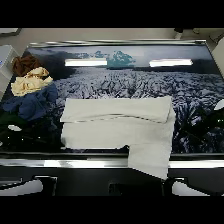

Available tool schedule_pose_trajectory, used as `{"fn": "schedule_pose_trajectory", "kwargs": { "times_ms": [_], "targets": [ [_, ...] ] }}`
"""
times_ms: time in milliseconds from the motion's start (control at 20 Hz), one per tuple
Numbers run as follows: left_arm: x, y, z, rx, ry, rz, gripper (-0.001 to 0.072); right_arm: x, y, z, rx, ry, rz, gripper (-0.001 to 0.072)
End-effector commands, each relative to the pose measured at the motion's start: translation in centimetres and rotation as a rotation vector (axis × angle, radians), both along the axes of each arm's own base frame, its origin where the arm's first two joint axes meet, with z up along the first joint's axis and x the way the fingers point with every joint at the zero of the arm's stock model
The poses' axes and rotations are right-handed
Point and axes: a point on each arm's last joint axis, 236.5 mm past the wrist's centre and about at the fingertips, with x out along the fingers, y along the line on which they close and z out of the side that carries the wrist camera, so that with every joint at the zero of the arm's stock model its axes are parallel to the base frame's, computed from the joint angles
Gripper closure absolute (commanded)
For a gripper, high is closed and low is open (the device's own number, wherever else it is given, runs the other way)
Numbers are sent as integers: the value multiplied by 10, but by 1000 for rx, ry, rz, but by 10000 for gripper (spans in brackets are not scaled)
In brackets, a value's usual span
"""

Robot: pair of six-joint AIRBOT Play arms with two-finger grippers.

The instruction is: Fold the clothes and pants, and hang the long-sleeved shirts on hangers.

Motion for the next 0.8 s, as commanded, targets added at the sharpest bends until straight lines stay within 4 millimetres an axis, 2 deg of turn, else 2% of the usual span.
{"fn": "schedule_pose_trajectory", "kwargs": {
  "times_ms": [0, 50, 150, 250, 400, 550, 750],
  "targets": [
    [6, -3, -4, 15, -10, 15, 628, -2, 1, 2, 2, 3, 2, 159],
    [5, -4, -4, 12, -8, 11, 680, -3, 1, 3, 1, 2, 2, 159],
    [2, -5, -1, -1, -13, -7, 684, -10, 5, -3, 3, 8, 0, 159],
    [3, -5, -1, 1, -22, -10, 686, -29, 14, -16, 17, 25, 7, 157],
    [4, -4, 1, 3, -36, -17, 687, -56, 43, -41, 110, 46, 12, 147],
    [6, -4, 4, 11, -52, -17, 687, -58, 62, -59, 164, 4, -14, 146],
    [6, -4, 8, 13, -65, -20, 686, -62, 68, -71, 163, -5, -37, 155]
  ]
}}
